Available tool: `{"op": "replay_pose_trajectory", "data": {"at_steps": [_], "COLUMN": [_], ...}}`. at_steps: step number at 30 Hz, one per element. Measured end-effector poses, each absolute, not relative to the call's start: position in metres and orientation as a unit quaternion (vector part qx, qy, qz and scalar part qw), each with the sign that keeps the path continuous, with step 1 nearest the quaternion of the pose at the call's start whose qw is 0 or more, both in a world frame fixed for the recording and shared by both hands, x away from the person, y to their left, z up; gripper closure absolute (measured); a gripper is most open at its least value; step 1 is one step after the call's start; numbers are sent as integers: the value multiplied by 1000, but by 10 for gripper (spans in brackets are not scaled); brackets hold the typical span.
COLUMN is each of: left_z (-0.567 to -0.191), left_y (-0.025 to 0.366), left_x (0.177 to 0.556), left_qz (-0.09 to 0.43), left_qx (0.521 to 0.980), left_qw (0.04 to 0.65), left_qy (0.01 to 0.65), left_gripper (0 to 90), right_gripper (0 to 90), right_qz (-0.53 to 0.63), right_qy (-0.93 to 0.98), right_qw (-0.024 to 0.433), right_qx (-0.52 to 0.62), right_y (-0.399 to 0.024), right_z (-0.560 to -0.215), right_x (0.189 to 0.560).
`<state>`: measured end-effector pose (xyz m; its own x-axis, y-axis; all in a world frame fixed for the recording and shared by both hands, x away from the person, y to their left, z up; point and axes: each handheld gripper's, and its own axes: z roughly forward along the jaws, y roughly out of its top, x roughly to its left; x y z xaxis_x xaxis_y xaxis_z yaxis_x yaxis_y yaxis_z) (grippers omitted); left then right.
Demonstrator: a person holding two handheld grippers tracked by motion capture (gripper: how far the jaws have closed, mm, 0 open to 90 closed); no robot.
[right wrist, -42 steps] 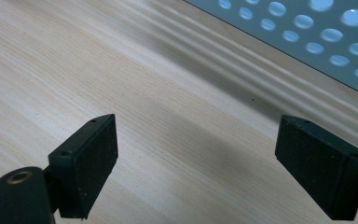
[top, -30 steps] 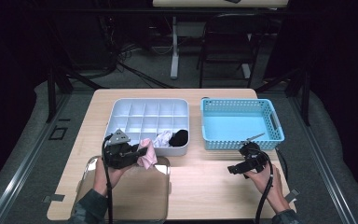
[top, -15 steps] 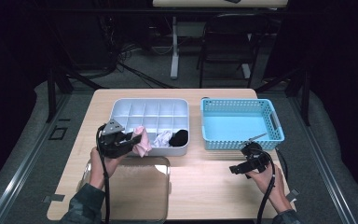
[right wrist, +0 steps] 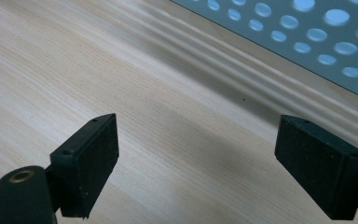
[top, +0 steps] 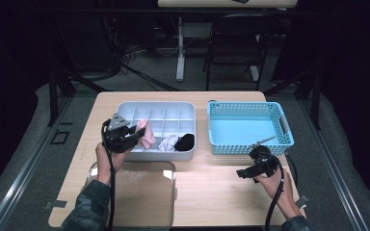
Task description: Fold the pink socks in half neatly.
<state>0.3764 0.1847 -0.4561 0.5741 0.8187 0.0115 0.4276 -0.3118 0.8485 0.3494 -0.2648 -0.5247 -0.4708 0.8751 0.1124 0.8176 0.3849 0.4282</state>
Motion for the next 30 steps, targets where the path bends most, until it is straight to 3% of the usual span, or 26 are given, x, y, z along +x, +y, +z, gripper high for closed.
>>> {"op": "replay_pose_trajectory", "data": {"at_steps": [13, 22, 30], "left_z": [-471, -490, -499], "left_y": [170, 149, 146], "left_x": [398, 407, 409], "left_qz": [263, 287, 279], "left_qx": [781, 808, 815], "left_qw": [399, 335, 318], "left_qy": [402, 391, 396], "left_gripper": [722, 722, 721], "right_gripper": [124, 127, 127], "right_qz": [218, 217, 220], "right_qy": [833, 835, 834], "right_qw": [65, 65, 66], "right_qx": [505, 501, 501], "right_y": [-262, -261, -262], "right_z": [-525, -525, -524], "right_x": [350, 349, 348]}}
